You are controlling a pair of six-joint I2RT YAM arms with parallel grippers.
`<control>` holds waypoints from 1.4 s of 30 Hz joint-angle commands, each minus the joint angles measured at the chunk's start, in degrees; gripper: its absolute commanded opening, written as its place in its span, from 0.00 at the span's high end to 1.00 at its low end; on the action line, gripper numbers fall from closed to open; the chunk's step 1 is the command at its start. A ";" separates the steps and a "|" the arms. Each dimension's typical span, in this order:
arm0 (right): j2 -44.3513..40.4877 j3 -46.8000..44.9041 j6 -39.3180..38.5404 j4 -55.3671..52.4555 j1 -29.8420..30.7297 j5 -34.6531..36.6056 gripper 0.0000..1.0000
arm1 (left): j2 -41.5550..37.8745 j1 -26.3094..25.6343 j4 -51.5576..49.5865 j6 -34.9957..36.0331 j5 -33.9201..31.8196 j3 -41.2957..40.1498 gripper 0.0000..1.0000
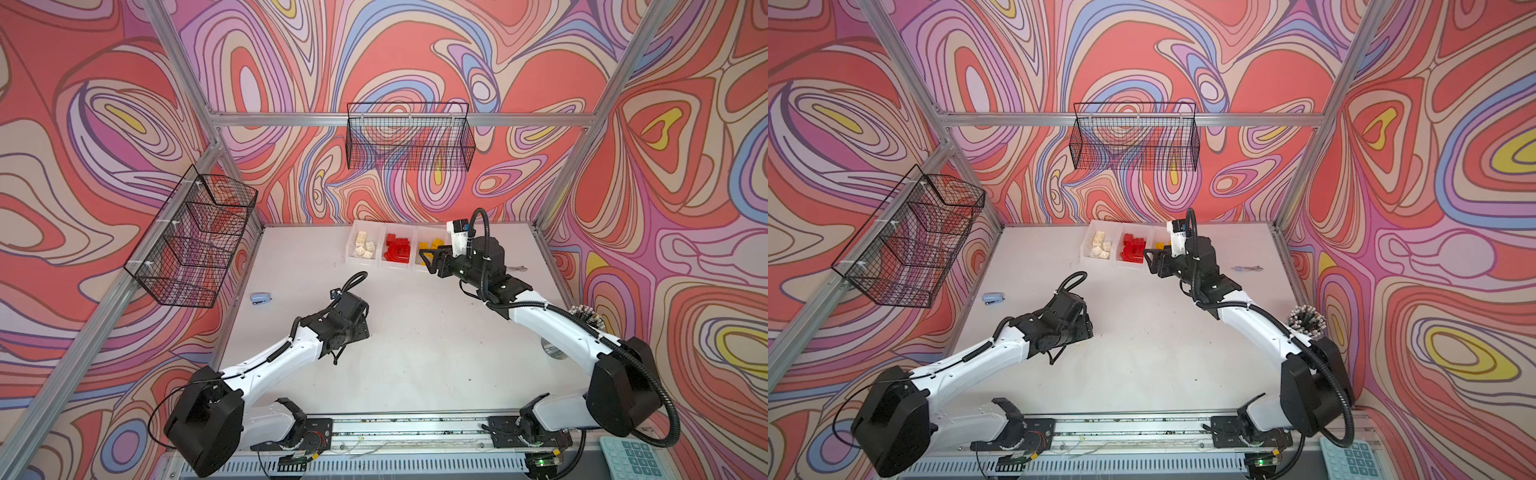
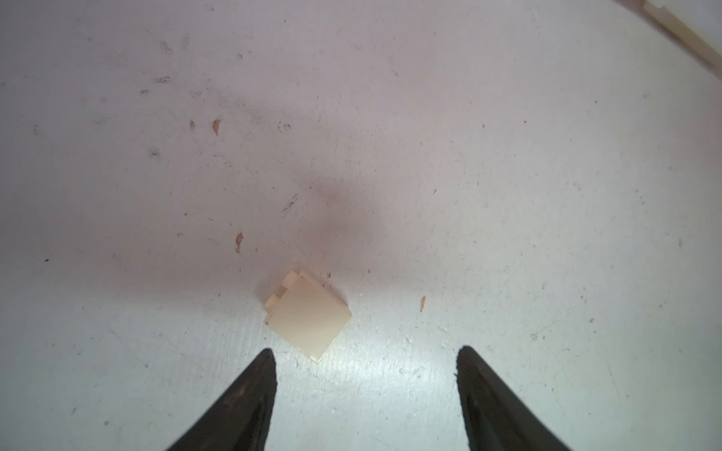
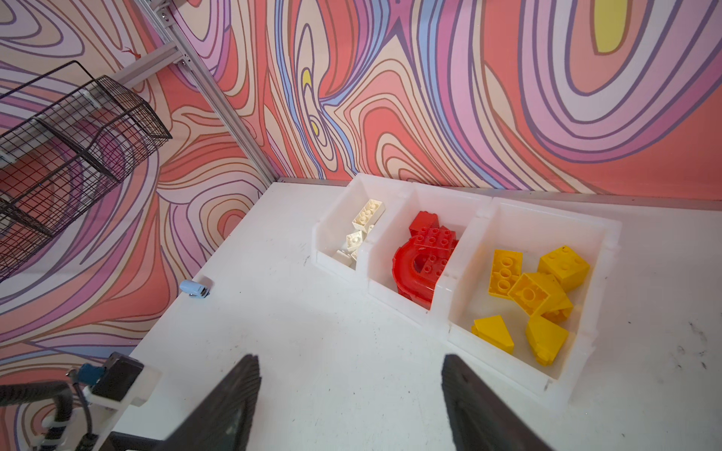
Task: Sort the legos into containers by color
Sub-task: Move the lego to the center of the table, then pick up the lego from the center of the table.
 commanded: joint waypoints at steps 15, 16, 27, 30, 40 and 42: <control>-0.91 -0.66 0.38 0.58 0.81 -1.30 0.23 | 2.14 -1.45 4.99 -11.48 0.97 -9.19 0.28; -1.02 -0.66 0.34 0.59 0.81 -1.28 0.23 | 3.04 -1.49 5.69 -11.41 1.21 -9.03 0.28; -2.11 -2.23 0.68 2.58 1.34 -1.63 0.23 | 12.14 0.03 5.79 -7.33 -1.64 -3.43 0.25; -2.79 -2.20 0.48 2.62 1.38 -1.63 0.23 | 15.25 1.32 5.32 -5.99 -1.45 -1.40 0.24; -1.85 -1.77 0.34 2.59 1.38 -2.21 0.23 | 22.36 2.19 5.27 -1.67 1.24 6.08 0.28; -1.75 -1.79 0.33 2.60 1.34 -2.19 0.23 | 23.11 2.11 4.65 -0.46 0.90 7.31 0.31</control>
